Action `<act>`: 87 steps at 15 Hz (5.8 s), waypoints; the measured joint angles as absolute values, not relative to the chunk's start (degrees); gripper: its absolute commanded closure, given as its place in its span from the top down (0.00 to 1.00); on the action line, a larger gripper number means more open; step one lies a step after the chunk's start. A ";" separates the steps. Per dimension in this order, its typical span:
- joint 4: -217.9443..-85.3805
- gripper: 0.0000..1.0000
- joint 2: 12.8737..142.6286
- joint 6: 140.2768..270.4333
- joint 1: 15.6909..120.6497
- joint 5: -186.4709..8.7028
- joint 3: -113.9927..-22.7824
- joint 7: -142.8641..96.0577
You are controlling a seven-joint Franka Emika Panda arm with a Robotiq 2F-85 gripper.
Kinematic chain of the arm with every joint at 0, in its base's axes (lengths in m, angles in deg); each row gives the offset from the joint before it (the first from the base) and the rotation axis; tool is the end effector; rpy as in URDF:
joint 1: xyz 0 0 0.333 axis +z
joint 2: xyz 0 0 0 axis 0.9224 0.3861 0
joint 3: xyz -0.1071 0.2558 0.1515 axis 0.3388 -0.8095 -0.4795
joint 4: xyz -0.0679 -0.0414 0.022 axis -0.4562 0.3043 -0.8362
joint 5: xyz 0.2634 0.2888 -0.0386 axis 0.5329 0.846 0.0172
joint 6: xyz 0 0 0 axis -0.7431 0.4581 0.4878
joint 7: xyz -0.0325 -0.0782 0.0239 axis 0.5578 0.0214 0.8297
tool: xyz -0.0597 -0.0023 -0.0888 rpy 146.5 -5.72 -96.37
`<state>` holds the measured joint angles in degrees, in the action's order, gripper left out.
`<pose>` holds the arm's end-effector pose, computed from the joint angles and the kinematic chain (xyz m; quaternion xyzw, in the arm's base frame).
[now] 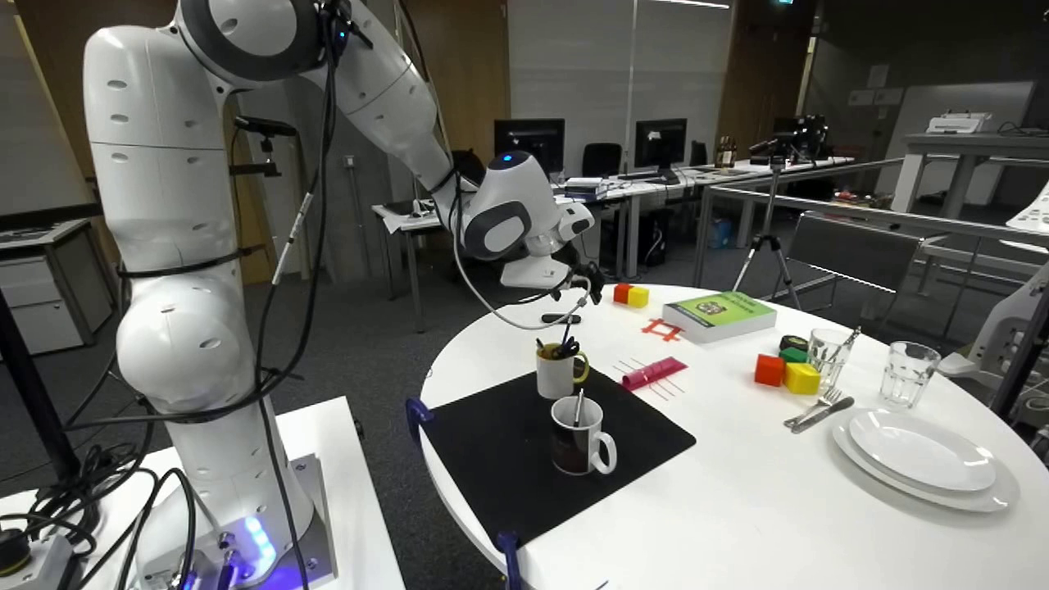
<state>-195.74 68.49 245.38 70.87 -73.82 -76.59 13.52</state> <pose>0.5411 0.0577 0.3280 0.9344 0.2348 0.2676 0.0151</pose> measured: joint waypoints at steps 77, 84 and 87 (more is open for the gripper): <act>-199.38 0.95 71.60 234.68 62.74 -105.53 -68.74 13.06; -199.37 0.36 73.09 234.56 62.78 -106.07 -68.68 13.06; -199.37 0.13 73.51 234.56 62.79 -106.07 -68.79 13.06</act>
